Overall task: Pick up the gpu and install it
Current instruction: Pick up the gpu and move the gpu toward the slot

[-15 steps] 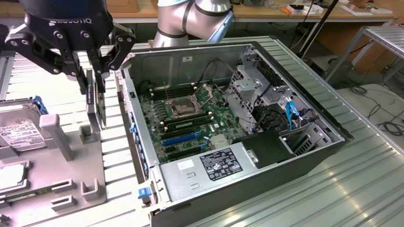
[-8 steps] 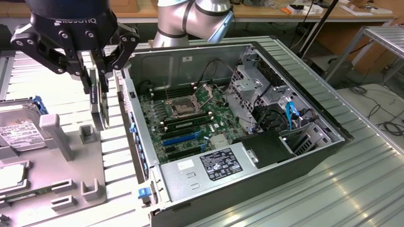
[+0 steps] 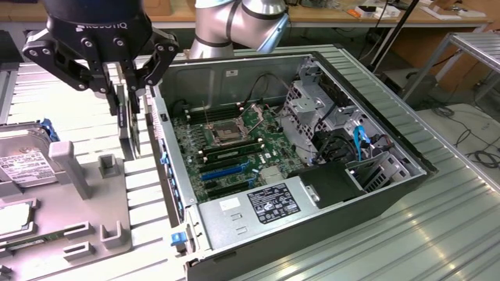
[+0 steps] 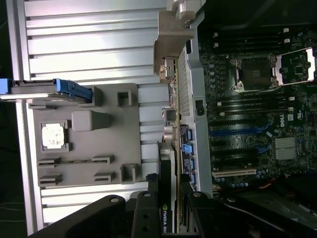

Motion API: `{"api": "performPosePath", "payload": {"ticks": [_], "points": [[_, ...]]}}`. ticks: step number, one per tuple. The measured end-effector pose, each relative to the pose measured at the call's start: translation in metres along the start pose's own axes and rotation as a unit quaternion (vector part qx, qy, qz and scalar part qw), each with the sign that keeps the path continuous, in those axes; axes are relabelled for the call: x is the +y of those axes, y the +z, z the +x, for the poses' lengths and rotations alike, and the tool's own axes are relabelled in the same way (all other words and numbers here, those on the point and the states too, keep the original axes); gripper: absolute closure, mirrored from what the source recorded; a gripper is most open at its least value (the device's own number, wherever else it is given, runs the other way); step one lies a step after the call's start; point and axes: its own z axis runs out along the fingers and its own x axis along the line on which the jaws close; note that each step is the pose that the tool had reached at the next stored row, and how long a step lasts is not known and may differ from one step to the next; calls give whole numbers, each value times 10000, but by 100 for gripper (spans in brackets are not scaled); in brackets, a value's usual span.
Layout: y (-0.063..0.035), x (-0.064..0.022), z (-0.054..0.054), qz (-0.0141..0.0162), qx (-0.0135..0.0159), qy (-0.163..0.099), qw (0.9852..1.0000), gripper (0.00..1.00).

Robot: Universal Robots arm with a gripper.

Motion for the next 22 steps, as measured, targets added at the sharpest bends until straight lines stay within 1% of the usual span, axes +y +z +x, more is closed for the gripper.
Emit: {"api": "performPosePath", "payload": {"ticks": [22], "points": [[6,18,-235,0,0,0,10000,73]]}}
